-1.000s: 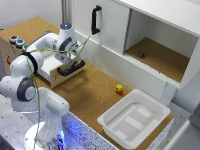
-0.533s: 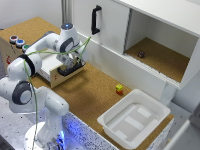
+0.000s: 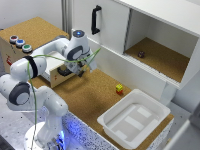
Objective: Open the drawer
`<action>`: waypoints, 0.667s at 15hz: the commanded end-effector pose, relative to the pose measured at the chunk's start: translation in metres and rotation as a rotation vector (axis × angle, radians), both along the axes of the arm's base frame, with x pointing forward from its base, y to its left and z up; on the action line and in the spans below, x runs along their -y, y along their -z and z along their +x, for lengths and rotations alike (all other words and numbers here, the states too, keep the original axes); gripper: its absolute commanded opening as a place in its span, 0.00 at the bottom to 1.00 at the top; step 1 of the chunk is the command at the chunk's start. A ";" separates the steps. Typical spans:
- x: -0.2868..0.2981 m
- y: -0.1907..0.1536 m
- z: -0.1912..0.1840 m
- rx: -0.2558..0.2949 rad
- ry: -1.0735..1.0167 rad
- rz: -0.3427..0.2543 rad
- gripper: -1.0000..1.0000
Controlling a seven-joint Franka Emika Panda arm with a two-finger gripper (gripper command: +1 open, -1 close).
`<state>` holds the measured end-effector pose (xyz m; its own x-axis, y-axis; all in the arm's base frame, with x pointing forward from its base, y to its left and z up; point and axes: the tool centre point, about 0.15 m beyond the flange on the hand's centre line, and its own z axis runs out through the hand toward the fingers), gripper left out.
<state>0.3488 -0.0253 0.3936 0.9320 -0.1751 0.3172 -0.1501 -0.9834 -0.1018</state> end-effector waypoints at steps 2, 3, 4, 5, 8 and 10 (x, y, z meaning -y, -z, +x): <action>0.073 0.040 0.066 -0.114 -0.102 0.028 1.00; 0.079 0.046 0.072 -0.120 -0.115 0.041 1.00; 0.084 0.053 0.079 -0.125 -0.127 0.055 1.00; 0.089 0.060 0.085 -0.136 -0.142 0.068 1.00; 0.103 0.072 0.103 -0.140 -0.162 0.083 1.00; 0.112 0.075 0.114 -0.152 -0.185 0.066 1.00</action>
